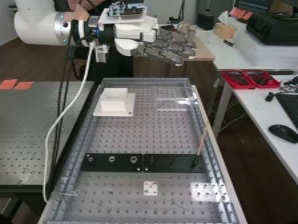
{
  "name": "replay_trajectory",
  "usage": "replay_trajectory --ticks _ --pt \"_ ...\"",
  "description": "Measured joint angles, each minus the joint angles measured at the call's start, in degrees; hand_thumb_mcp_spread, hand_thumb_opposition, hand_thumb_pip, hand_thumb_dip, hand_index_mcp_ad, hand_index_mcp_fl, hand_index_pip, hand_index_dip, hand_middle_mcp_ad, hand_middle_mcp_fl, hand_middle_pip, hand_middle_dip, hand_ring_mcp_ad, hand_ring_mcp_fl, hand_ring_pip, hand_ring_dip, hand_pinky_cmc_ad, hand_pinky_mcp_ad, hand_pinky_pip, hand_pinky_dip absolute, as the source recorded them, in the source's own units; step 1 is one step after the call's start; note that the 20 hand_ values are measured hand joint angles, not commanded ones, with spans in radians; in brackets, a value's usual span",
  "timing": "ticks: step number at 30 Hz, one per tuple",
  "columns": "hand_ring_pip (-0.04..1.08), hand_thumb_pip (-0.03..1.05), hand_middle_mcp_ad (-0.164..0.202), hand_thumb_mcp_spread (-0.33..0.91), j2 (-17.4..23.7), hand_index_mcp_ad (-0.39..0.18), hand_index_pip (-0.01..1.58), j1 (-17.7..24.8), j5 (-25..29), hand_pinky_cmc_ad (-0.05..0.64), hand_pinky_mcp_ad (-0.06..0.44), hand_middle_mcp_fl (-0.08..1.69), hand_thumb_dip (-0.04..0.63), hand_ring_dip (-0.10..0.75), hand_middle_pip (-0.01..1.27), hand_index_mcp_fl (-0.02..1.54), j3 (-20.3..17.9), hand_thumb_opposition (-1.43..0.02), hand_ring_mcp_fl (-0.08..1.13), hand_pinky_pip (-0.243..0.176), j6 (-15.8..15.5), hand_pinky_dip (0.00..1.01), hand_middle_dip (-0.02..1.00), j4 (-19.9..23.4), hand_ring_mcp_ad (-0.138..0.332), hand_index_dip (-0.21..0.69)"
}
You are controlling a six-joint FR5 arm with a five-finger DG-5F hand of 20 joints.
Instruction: Grab the drill bit and place it in the clear container
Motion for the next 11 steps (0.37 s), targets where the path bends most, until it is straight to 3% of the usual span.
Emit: replay_trajectory --ticks 11 --pt "0.06 0.34 0.073 0.34 0.05 -0.028 0.09 0.00 0.88 0.246 0.168 0.02 0.131 -0.012 0.14 0.22 -0.15 -0.74 0.01 -0.127 0.40 0.34 0.15 -0.04 0.215 0.367"
